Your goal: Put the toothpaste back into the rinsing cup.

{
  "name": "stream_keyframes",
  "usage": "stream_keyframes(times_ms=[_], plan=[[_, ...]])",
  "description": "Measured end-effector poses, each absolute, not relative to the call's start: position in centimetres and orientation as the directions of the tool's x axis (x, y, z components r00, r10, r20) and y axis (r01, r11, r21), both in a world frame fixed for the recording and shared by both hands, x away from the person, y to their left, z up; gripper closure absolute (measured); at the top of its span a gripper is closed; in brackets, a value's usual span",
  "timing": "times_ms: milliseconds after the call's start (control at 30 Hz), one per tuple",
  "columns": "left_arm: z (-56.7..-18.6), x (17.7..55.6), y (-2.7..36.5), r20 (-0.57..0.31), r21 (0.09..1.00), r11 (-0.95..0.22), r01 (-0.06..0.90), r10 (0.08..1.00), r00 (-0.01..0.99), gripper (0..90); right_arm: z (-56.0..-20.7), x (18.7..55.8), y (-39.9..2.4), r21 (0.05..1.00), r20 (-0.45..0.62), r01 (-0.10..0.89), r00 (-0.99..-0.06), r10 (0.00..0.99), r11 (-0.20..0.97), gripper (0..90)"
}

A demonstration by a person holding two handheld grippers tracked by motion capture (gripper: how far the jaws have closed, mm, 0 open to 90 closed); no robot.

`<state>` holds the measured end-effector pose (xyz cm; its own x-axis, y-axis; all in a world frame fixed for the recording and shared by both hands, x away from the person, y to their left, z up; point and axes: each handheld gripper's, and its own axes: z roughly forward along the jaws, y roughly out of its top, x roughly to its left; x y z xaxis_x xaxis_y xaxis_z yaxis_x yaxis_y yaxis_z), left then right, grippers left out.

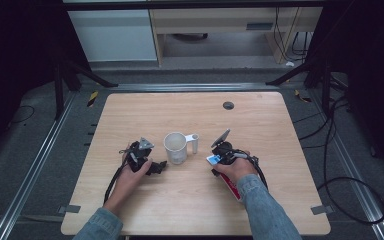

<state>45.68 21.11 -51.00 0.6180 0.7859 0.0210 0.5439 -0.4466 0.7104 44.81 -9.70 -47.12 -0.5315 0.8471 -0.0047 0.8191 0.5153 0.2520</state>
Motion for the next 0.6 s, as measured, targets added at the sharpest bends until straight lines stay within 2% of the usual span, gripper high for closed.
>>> stream_keyframes(times_ms=[300,367,600], plan=[[-51.00,45.68,21.11,0.021,0.710,-0.447,0.544,0.786,0.618,0.0,-47.26,44.92,-9.73,0.243,0.005,0.820,-0.536,0.844,0.519,36.3],[-51.00,45.69,21.12,0.021,0.710,-0.447,0.544,0.785,0.619,0.0,-47.22,44.88,-9.83,0.243,-0.001,0.822,-0.531,0.847,0.515,40.8],[-51.00,45.69,21.11,0.020,0.710,-0.447,0.544,0.785,0.619,0.0,-47.12,44.74,-9.64,0.242,-0.017,0.802,-0.559,0.829,0.546,47.6]])
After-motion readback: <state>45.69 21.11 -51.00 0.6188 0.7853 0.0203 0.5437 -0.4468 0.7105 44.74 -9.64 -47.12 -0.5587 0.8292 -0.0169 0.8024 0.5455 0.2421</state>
